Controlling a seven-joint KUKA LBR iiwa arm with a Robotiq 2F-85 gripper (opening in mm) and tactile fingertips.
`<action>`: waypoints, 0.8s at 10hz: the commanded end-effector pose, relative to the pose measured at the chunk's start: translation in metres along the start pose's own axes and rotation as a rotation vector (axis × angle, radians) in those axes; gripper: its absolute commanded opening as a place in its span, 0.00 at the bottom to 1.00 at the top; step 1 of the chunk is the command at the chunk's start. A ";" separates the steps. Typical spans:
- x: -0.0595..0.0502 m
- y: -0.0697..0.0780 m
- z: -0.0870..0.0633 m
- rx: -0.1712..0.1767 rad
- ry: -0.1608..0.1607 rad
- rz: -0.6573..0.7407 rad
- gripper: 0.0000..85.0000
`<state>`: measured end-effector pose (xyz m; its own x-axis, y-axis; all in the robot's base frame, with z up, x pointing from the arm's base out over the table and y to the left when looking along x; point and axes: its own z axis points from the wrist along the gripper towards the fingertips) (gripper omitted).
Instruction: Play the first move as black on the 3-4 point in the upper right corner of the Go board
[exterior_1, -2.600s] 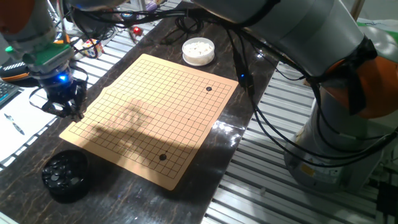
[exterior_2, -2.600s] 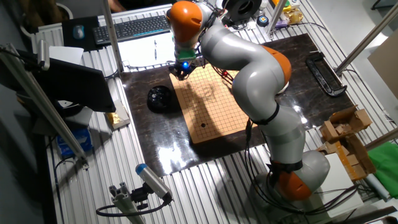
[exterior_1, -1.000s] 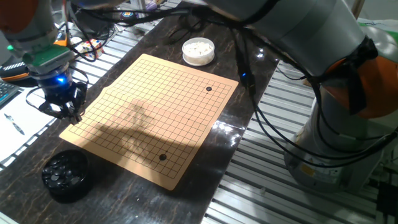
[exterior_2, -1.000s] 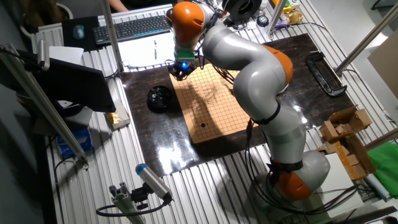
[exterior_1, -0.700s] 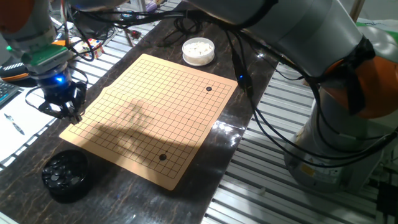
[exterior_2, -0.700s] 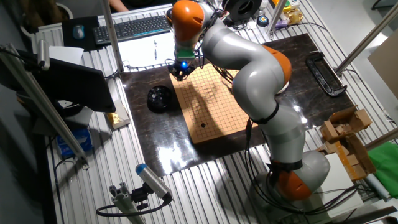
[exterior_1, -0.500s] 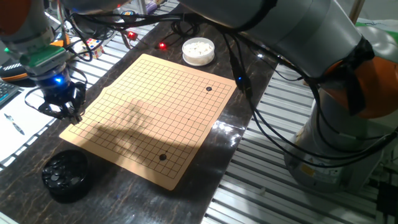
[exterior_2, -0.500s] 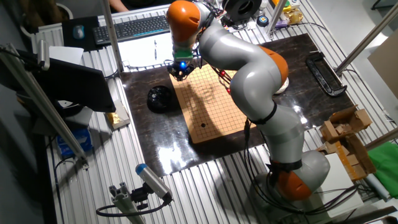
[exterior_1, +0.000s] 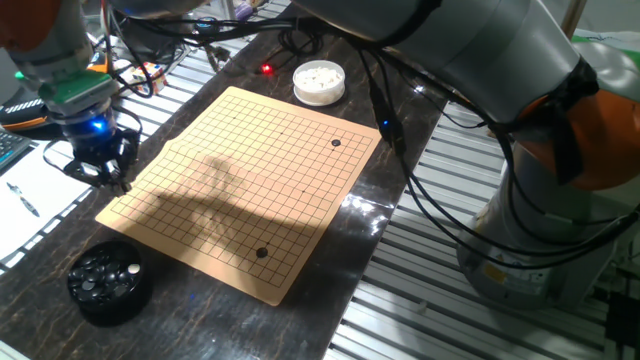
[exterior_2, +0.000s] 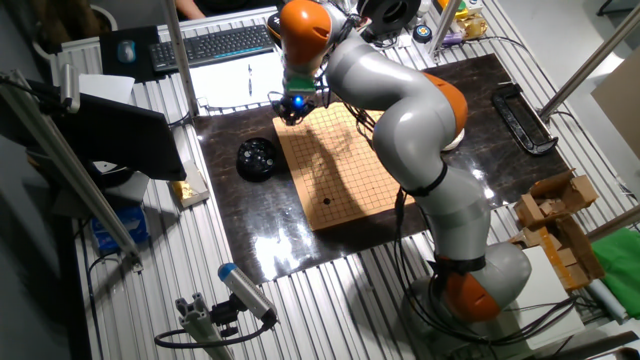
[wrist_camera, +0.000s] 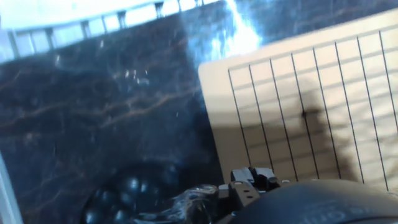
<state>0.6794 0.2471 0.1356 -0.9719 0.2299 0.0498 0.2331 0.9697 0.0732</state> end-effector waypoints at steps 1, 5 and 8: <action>-0.006 -0.003 0.004 -0.007 -0.009 0.000 0.14; -0.020 -0.013 0.018 -0.053 -0.018 -0.010 0.13; -0.032 -0.024 0.019 -0.057 -0.003 -0.041 0.14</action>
<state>0.7046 0.2172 0.1129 -0.9814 0.1871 0.0440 0.1914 0.9722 0.1351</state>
